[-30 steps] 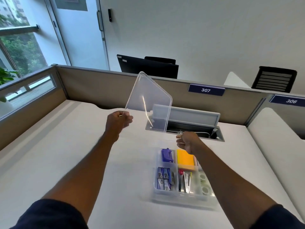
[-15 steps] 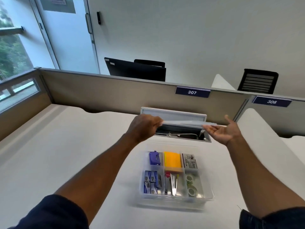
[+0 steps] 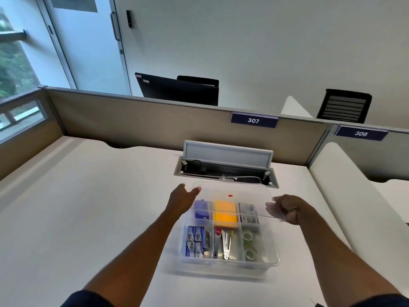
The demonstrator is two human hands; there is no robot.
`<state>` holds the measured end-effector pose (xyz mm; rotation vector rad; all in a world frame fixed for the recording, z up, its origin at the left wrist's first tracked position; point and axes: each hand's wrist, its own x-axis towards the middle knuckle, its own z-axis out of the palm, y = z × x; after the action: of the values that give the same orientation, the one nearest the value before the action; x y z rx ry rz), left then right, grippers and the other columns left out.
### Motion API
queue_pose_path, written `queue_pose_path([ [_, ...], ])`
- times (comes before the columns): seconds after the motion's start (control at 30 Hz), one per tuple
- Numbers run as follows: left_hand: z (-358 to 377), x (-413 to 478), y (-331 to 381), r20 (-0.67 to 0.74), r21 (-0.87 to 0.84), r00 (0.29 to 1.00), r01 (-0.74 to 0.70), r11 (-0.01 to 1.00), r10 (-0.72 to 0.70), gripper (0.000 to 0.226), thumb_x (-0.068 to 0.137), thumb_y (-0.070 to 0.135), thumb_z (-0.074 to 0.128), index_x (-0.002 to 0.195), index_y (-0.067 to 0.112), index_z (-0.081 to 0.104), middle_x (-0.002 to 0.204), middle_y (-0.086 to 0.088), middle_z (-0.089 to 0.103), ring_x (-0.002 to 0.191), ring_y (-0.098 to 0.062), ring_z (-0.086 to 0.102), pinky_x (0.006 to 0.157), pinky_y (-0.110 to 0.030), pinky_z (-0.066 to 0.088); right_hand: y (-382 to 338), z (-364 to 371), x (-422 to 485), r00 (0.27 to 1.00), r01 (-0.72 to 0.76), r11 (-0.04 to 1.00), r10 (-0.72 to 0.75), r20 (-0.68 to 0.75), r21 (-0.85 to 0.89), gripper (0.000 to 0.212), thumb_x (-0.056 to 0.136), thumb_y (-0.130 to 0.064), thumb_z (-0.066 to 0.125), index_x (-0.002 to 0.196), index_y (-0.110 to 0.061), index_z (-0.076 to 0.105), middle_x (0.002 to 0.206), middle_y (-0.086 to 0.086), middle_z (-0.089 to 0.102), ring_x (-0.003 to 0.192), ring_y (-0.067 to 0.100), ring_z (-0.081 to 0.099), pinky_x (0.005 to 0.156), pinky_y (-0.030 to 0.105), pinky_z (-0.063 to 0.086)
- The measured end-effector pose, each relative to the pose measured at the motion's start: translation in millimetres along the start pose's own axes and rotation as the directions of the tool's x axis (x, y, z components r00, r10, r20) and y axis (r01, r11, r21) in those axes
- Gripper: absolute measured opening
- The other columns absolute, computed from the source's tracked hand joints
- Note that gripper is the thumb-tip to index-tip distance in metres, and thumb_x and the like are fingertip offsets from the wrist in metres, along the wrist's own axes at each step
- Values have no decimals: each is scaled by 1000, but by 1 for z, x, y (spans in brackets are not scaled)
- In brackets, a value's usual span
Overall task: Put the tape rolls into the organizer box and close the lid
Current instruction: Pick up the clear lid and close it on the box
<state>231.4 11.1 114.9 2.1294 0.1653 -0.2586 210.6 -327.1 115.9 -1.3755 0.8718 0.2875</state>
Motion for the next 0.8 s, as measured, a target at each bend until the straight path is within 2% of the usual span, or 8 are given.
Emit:
queue_pose_path([
  [0.13,16,-9,-21,37,-58,988,155,986,-153,52,94,27,54,136,-1,38,143,-20,44,126,-32,47,95,-34,41,20,0,2,1000,-18,1000,19,-19,26,10,98,-1,41,98,-4,51,78,20,59,46,29,62,36,33,55],
  [0.33,38,-28,-24,-38,-63,987,153,986,-156,29,93,13,53,119,1,50,118,-18,60,97,-27,59,71,-29,50,40,7,-3,986,107,969,-131,-98,-225,17,88,4,55,78,-9,51,65,13,41,48,20,38,43,23,44],
  [0.4,40,-30,-25,-62,-60,986,151,987,-155,25,93,12,53,115,1,52,116,-18,61,98,-30,60,75,-32,53,47,6,-6,978,150,935,-188,-92,-321,20,85,-1,57,80,-19,49,68,8,41,45,16,35,45,20,36],
  [0.47,40,-32,-27,-96,-61,983,152,987,-157,21,92,10,51,110,0,55,113,-21,62,99,-33,61,81,-37,55,52,8,-11,965,162,888,-233,-117,-431,27,85,-9,54,106,-26,52,84,8,48,45,19,41,44,20,35],
  [0.53,41,-36,-29,-107,-79,982,145,986,-153,20,92,7,48,110,0,56,114,-22,63,99,-34,61,81,-36,54,57,9,-14,957,148,829,-257,-132,-539,47,85,-13,51,131,-19,49,98,8,49,49,20,47,41,21,37],
  [0.6,42,-42,-34,-107,-94,984,135,986,-145,26,92,5,46,116,0,54,121,-20,61,106,-34,59,84,-32,49,61,11,-16,949,138,772,-282,-139,-621,54,83,-16,47,137,-16,45,111,8,54,56,23,54,40,21,40],
  [0.7,45,-51,-43,-113,-104,982,138,985,-149,30,91,3,47,120,0,53,125,-22,60,110,-37,58,97,-40,50,65,14,-23,938,142,662,-327,-114,-736,52,83,-16,43,135,-13,48,126,16,57,68,27,62,48,27,46],
  [0.8,48,-62,-50,-142,-119,976,146,982,-163,39,91,1,44,129,0,49,136,-21,53,122,-37,51,105,-42,41,67,17,-30,924,158,552,-375,-74,-819,35,83,-13,42,113,-4,56,101,17,67,58,31,65,79,37,52],
])
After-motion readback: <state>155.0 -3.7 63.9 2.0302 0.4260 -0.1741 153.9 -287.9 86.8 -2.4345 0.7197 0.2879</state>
